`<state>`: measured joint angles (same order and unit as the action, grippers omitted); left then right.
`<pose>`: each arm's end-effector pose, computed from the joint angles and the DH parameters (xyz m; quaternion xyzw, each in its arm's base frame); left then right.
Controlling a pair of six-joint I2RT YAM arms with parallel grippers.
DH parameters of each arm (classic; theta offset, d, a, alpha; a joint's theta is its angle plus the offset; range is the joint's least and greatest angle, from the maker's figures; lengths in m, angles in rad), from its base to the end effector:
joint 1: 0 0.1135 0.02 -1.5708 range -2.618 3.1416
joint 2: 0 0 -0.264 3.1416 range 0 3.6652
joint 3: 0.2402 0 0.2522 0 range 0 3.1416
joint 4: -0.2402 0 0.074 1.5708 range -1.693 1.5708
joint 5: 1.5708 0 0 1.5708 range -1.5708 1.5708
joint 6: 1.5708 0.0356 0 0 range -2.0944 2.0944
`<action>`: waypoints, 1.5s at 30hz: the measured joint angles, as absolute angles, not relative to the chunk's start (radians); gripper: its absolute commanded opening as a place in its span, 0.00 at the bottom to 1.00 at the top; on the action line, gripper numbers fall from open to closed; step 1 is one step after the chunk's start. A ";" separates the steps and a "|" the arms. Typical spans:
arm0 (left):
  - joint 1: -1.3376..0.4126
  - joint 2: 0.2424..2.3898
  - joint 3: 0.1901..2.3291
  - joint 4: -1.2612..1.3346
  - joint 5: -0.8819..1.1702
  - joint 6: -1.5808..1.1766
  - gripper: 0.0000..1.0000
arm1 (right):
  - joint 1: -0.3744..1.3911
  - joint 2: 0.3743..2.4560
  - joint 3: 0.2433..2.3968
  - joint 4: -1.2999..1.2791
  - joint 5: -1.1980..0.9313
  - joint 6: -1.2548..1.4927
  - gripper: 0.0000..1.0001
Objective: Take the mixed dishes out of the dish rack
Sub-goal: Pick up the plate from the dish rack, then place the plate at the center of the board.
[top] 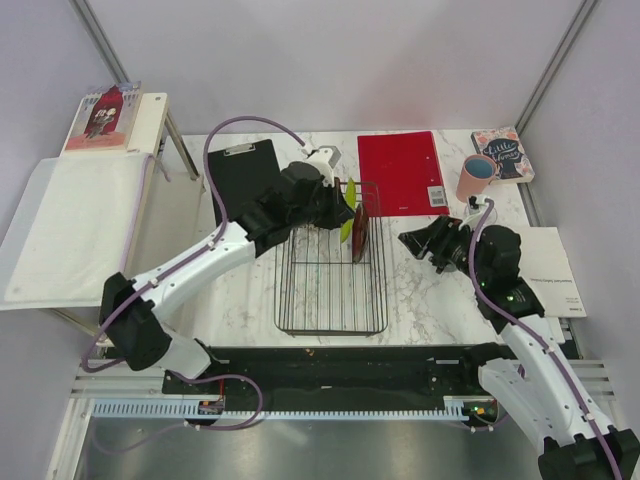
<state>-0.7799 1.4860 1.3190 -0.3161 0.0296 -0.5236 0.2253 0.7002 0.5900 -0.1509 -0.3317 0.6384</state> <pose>0.2454 -0.2442 0.3441 0.1170 0.8476 -0.3239 0.4036 0.1653 0.0498 0.2885 0.0620 0.7862 0.3703 0.4907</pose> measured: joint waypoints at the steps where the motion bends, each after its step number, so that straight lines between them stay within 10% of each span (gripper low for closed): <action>1: -0.780 1.468 1.319 -0.318 0.038 -0.511 0.02 | 0.225 0.699 0.592 -0.153 -0.331 0.639 0.74; 11: -0.823 1.409 1.494 -0.491 -0.056 -0.146 0.02 | 0.225 0.800 0.841 -0.307 -0.243 0.654 0.75; 23: -1.091 1.320 1.055 -0.288 -0.478 0.553 0.02 | 0.225 0.974 0.981 -0.438 -0.241 0.694 0.66; 45: -1.370 1.151 0.685 0.134 -0.479 1.094 0.02 | 0.315 1.127 1.078 -0.477 -0.435 0.646 0.73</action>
<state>-1.3705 1.1511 0.6849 0.1337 -0.4786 1.0943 0.3153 1.1275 1.0782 -0.4774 -0.4351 0.6464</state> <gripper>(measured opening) 0.049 0.738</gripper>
